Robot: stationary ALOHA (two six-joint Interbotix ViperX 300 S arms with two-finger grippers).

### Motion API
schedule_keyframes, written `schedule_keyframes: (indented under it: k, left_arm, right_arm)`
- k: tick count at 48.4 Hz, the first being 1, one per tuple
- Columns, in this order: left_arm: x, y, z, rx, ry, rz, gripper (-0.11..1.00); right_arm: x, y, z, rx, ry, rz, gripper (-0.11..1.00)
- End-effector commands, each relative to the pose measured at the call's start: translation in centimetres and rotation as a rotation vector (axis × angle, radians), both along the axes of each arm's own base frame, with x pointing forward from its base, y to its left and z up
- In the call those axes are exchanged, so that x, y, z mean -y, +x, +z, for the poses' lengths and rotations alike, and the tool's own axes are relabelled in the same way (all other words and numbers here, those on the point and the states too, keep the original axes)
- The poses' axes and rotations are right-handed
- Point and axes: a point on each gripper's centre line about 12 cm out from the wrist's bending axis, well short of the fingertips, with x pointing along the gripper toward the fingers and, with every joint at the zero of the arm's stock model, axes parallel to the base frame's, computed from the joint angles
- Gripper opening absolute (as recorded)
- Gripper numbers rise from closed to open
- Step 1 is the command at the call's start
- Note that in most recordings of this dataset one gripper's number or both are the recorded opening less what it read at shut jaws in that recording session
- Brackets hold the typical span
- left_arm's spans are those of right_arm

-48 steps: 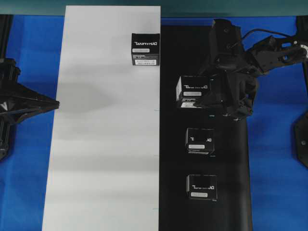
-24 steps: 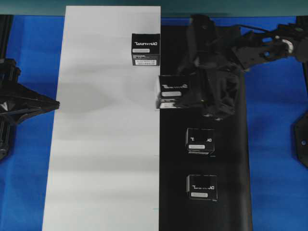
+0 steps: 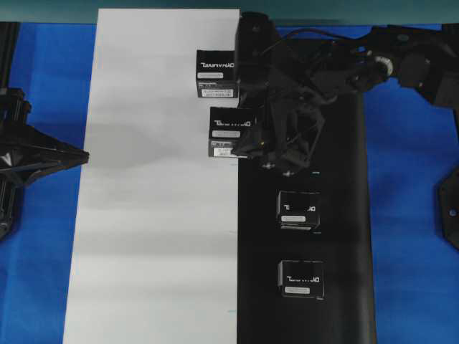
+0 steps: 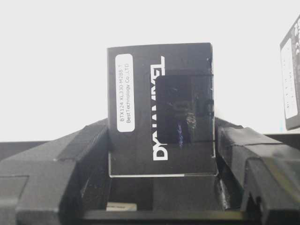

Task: Place the box from the black base onto the white base.
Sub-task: 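Lift the box and carry it left onto the white mat, then lower the box below the other white-mat box and open the right gripper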

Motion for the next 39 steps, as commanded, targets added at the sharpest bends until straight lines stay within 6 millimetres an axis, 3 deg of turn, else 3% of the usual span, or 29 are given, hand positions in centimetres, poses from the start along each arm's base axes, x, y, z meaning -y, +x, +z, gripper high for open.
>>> schedule_keyframes:
  k: [1, 19, 39]
  left_arm:
    - [0.0, 0.2, 0.8, 0.021, 0.003, -0.002, -0.03]
    - [0.0, 0.2, 0.6, 0.014, 0.003, -0.002, -0.03]
    - [0.3, 0.1, 0.7, 0.018, 0.004, -0.016, -0.03]
  right_arm:
    - [-0.5, 0.6, 0.3, -0.006, -0.022, -0.015, 0.56]
    - [-1.7, 2.4, -0.9, -0.052, -0.066, -0.019, 0.56]
    - [-1.3, 2.9, -1.7, -0.067, -0.073, -0.022, 0.56]
